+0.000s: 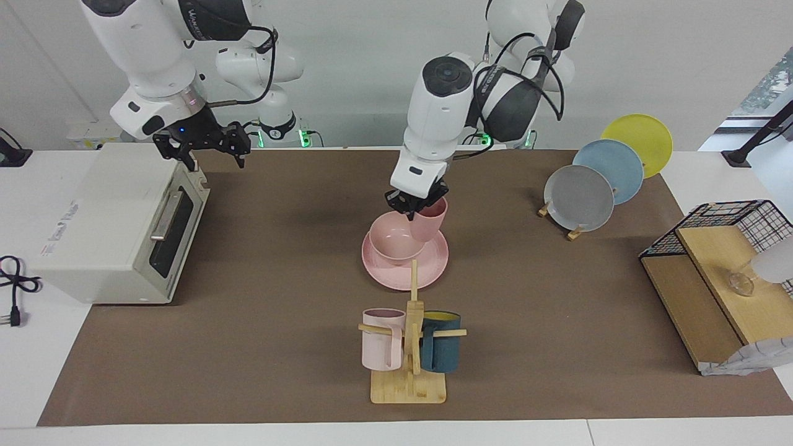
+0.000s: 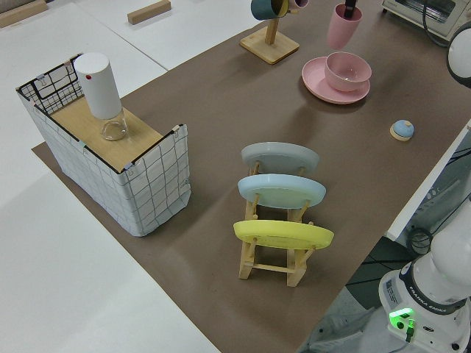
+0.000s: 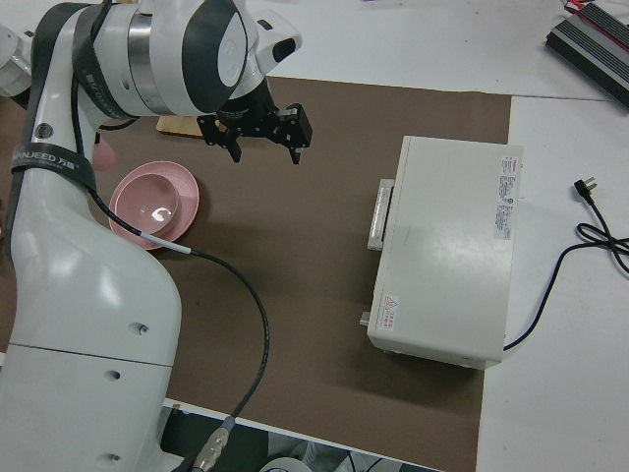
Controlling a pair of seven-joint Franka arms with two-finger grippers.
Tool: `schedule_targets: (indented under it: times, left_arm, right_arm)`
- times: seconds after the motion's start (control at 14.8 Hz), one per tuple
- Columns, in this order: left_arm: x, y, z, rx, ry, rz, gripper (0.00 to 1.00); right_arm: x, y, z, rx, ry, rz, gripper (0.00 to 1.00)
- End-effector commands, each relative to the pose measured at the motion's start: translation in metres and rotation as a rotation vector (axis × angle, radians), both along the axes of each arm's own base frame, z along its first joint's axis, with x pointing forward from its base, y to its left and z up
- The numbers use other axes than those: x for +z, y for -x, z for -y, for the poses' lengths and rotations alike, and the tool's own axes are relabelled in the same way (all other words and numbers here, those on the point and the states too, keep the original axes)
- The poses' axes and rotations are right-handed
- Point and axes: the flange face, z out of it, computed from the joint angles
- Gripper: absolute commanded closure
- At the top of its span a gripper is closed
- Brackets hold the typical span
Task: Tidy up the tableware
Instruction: 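Lift the pink cup with the left gripper and carry it over the bowl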
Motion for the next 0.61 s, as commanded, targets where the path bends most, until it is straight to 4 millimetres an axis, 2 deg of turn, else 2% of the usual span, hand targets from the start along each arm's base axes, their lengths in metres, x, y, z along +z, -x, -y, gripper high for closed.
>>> schedule_targets:
  times: [0.0, 0.2, 0.54]
  left_arm:
    - [-0.018, 0.006, 0.003, 0.038, -0.002, -0.008, 1.00]
    - [-0.053, 0.022, 0.019, 0.059, -0.018, -0.026, 1.00]
    - [-0.091, 0.030, 0.029, 0.069, -0.010, -0.016, 1.00]
  right_arm:
    - [-0.001, 0.001, -0.004, 0.030, 0.024, 0.021, 0.00]
    - [-0.005, -0.001, 0.007, -0.003, -0.002, 0.006, 0.00]
    - [-0.007, -0.001, 0.006, -0.002, -0.004, -0.006, 0.00]
